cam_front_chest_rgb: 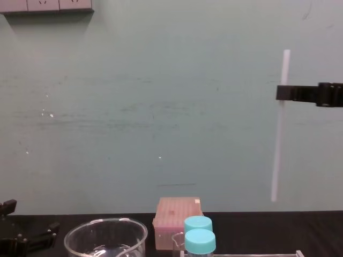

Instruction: Pick up the stirring rod with one hand, then place it down.

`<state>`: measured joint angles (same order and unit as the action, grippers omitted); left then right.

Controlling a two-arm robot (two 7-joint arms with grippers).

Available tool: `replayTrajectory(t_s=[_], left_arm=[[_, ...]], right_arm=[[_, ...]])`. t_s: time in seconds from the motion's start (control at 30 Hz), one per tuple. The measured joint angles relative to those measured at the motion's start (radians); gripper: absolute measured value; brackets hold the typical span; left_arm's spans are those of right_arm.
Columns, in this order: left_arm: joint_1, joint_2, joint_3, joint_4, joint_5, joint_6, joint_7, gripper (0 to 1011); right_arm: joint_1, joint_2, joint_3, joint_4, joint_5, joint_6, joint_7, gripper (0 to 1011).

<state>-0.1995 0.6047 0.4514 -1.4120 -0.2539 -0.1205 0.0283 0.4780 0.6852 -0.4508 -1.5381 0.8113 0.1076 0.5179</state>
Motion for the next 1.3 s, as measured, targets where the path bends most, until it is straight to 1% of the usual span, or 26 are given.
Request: replayTrajectory(t_s=[0.13,0.17,0.3,0.5,0.8,0.9,1.3], left_arm=[[0.000,0.000,0.000,0.000,0.000,0.000,0.000,1005],[0.000,0.000,0.000,0.000,0.000,0.000,0.000,1005],[0.000,0.000,0.000,0.000,0.000,0.000,0.000,1005],[0.000,0.000,0.000,0.000,0.000,0.000,0.000,1005],[0.000,0.000,0.000,0.000,0.000,0.000,0.000,1005],[0.000,0.000,0.000,0.000,0.000,0.000,0.000,1005],[0.000,0.000,0.000,0.000,0.000,0.000,0.000,1005]], right_arm=[[0.030,-0.027,-0.008,0.035,-0.024,0.000,-0.006,61],[0.041,-0.040,-0.010,0.051,-0.034,0.000,-0.008,61],[0.062,-0.063,-0.016,0.079,-0.055,0.000,-0.012,61],[0.070,-0.082,-0.016,0.098,-0.075,0.008,-0.011,61],[0.063,-0.096,0.002,0.101,-0.088,0.026,-0.015,61],[0.059,-0.098,0.011,0.101,-0.086,0.041,-0.015,61],[0.059,-0.097,0.009,0.100,-0.085,0.037,-0.015,61]])
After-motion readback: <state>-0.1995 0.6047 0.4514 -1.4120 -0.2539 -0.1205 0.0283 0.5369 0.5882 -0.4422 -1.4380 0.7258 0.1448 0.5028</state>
